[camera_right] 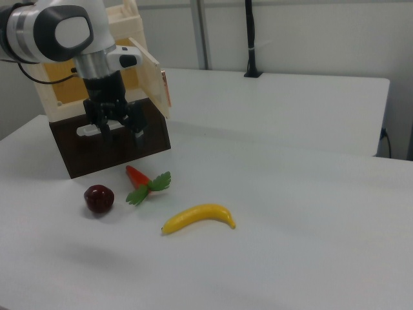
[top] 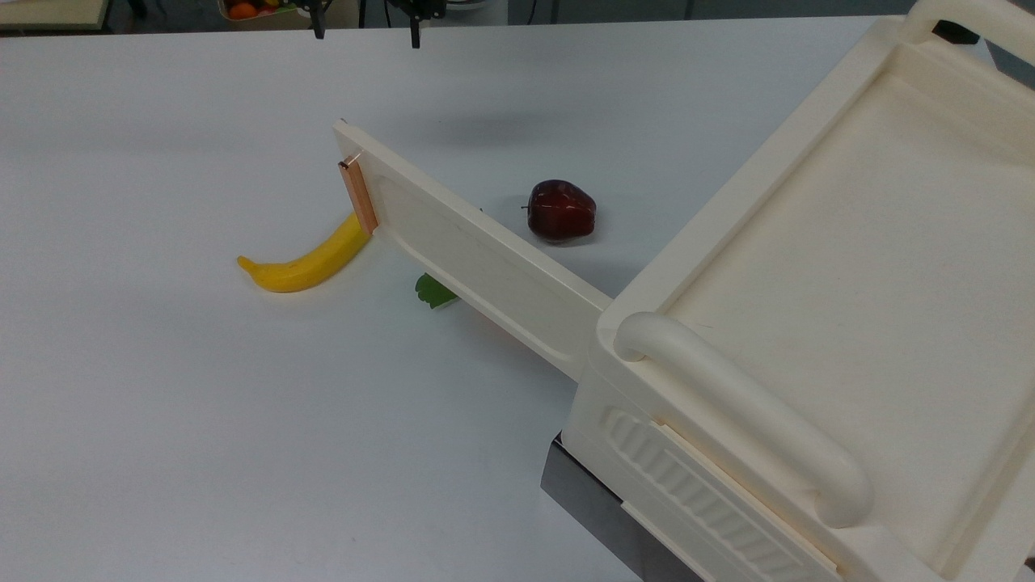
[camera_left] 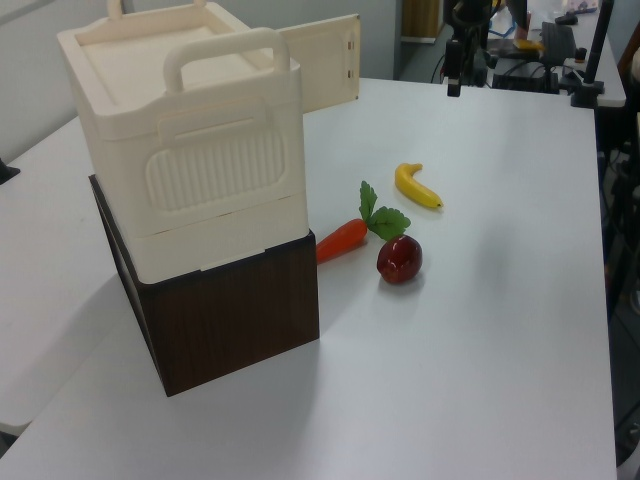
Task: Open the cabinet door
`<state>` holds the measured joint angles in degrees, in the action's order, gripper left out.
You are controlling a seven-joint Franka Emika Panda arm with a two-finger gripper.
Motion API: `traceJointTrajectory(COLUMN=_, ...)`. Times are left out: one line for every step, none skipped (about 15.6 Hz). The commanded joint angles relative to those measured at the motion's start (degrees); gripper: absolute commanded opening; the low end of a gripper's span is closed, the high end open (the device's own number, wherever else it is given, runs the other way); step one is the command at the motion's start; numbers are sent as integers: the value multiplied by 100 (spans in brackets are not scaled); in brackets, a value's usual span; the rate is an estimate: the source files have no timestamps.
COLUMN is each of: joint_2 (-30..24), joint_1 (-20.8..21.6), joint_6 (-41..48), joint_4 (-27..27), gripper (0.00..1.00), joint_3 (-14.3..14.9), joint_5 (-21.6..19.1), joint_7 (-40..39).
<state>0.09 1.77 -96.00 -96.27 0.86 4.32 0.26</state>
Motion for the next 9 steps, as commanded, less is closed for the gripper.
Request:
traceJointTrajectory(joint_2=17, joint_1=121, joint_6=-50, joint_4=-6, gripper=100, joint_3=90, joint_5=-63, joint_7=35)
traceJointTrajectory(joint_2=78, joint_1=121, joint_6=-77, joint_4=2, gripper=100, joint_3=90, joint_5=-72, joint_7=44)
traceJointTrajectory(joint_2=122, joint_1=156, joint_6=-68, joint_4=72, gripper=100, joint_3=90, joint_5=-72, joint_7=131)
traceJointTrajectory(joint_2=140, joint_1=191, joint_6=-77, joint_4=99, gripper=100, joint_3=99, joint_5=-63, joint_7=236)
traceJointTrajectory(joint_2=140, joint_1=200, joint_6=-68, joint_4=99, gripper=100, joint_3=99, joint_5=-63, joint_7=246)
traceJointTrajectory(joint_2=140, joint_1=200, joint_6=-59, joint_4=90, gripper=100, joint_3=99, joint_5=-63, joint_7=246)
traceJointTrajectory(joint_2=140, joint_1=192, joint_6=-59, joint_4=90, gripper=100, joint_3=99, joint_5=-63, joint_7=246)
traceJointTrajectory(joint_2=140, joint_1=192, joint_6=-68, joint_4=90, gripper=100, joint_3=99, joint_5=-54, joint_7=246)
traceJointTrajectory(joint_2=140, joint_1=192, joint_6=-68, joint_4=90, gripper=100, joint_3=99, joint_5=-54, joint_7=246)
